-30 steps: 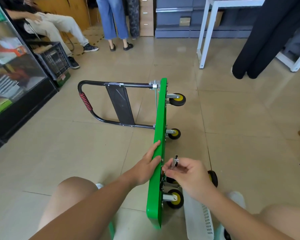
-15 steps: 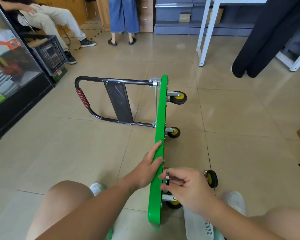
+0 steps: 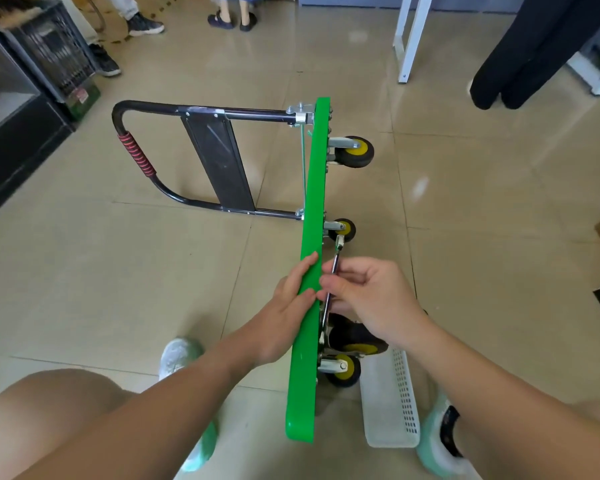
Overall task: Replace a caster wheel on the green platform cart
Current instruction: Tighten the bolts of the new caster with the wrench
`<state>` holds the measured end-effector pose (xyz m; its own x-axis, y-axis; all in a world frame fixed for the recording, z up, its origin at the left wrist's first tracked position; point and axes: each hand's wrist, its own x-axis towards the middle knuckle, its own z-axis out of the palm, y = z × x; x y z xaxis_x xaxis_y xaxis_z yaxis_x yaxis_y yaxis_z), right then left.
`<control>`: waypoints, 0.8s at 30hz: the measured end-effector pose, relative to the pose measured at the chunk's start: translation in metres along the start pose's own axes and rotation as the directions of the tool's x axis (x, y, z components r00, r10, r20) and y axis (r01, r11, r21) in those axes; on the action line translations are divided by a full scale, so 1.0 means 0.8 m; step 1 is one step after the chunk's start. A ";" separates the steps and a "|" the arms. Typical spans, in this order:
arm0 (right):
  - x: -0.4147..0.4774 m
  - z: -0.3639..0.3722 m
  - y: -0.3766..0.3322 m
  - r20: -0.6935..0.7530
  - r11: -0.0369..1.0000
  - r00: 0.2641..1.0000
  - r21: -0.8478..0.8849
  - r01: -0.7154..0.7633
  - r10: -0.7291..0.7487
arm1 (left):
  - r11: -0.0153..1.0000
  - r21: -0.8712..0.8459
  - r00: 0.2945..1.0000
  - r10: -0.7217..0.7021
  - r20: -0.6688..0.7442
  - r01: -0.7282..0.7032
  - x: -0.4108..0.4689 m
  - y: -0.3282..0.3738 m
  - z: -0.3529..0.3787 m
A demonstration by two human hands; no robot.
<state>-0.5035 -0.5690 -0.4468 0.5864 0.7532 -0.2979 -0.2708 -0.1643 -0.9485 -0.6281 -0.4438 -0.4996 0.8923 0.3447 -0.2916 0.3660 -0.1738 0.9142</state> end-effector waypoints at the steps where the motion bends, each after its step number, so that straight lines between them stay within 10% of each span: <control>1: -0.001 -0.002 -0.003 -0.009 1.000 1.000 0.011 -0.006 0.006 | 1.000 -0.002 1.000 0.011 0.005 -0.011 0.000 -0.002 -0.001; 12: -0.099 -0.002 0.013 -0.018 0.931 0.932 0.025 0.363 -0.363 | 0.991 -0.130 0.999 0.027 0.036 -0.023 -0.020 0.008 -0.002; 24: -0.114 -0.011 0.054 0.031 0.678 0.736 -0.363 0.639 -0.677 | 0.975 -0.221 0.999 -0.034 0.021 0.038 -0.044 -0.001 0.013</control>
<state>-0.5621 -0.6504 -0.4617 0.5912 0.6849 0.4260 0.4681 0.1388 -0.8727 -0.6571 -0.4655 -0.4928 0.8845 0.3311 -0.3287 0.3322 0.0476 0.9420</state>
